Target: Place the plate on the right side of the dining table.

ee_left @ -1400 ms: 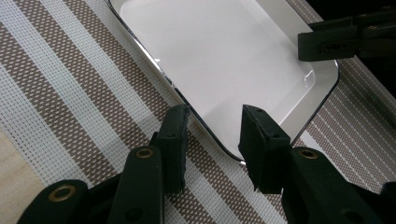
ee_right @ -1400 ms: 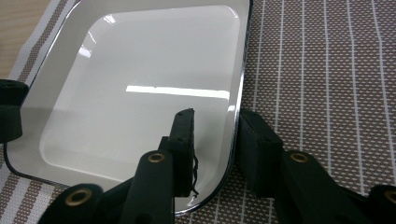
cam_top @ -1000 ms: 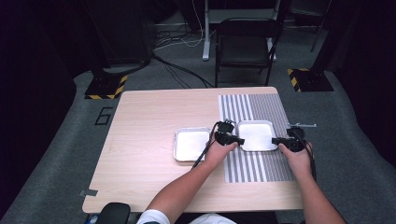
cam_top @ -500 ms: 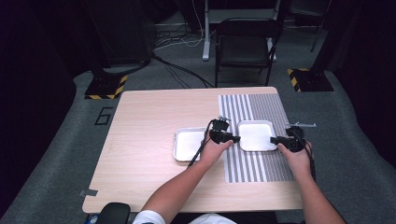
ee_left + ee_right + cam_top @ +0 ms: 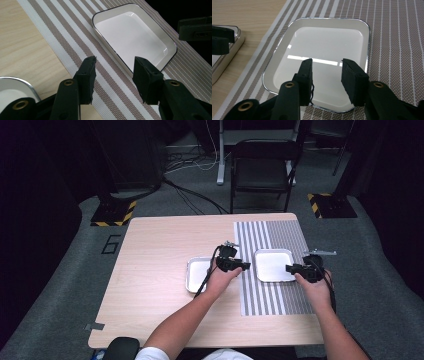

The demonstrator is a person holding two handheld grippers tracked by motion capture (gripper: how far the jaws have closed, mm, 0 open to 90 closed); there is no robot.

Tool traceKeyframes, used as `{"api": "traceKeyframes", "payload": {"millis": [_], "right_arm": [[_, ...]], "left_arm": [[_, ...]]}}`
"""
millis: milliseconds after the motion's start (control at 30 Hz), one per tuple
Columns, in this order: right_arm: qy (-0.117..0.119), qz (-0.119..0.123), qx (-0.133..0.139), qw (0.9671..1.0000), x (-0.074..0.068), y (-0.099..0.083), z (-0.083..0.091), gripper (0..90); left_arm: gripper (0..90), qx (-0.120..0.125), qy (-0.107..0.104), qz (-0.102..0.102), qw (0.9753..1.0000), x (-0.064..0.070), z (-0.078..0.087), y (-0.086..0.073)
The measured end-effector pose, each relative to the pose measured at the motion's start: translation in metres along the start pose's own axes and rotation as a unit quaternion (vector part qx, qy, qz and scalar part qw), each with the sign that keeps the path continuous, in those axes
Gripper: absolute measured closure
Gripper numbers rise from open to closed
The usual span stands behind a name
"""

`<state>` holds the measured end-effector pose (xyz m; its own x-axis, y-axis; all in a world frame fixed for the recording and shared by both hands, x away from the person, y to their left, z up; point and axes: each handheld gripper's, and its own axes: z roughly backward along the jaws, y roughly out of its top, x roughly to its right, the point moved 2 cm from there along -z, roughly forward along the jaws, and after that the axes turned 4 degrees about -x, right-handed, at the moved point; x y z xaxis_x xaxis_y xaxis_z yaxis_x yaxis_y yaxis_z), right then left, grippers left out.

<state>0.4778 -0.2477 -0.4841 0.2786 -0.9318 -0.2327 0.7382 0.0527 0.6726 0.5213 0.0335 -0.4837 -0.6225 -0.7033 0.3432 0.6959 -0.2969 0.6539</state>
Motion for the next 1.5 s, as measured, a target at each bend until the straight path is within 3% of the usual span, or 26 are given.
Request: {"api": "traceKeyframes", "payload": {"millis": [467, 900, 1333, 1500], "right_arm": [[0.028, 0.033, 0.002, 0.9991, -0.033, 0.009, 0.007, 61.0], [0.058, 0.050, -0.011, 0.9970, -0.059, 0.006, 0.005, 61.9], [0.089, 0.083, -0.017, 0.9924, -0.097, 0.005, 0.000, 61.8], [0.099, 0.092, -0.022, 0.9906, -0.111, 0.002, -0.004, 61.5]], "left_arm": [[52.8, 0.026, 0.009, 0.005, 0.9996, -0.014, 0.028, -0.001], [52.5, 0.029, 0.021, 0.008, 0.9993, -0.031, 0.047, -0.009], [52.2, 0.044, 0.042, 0.012, 0.9981, -0.053, 0.082, -0.022], [52.2, 0.048, 0.049, 0.022, 0.9974, -0.063, 0.092, -0.031]]}}
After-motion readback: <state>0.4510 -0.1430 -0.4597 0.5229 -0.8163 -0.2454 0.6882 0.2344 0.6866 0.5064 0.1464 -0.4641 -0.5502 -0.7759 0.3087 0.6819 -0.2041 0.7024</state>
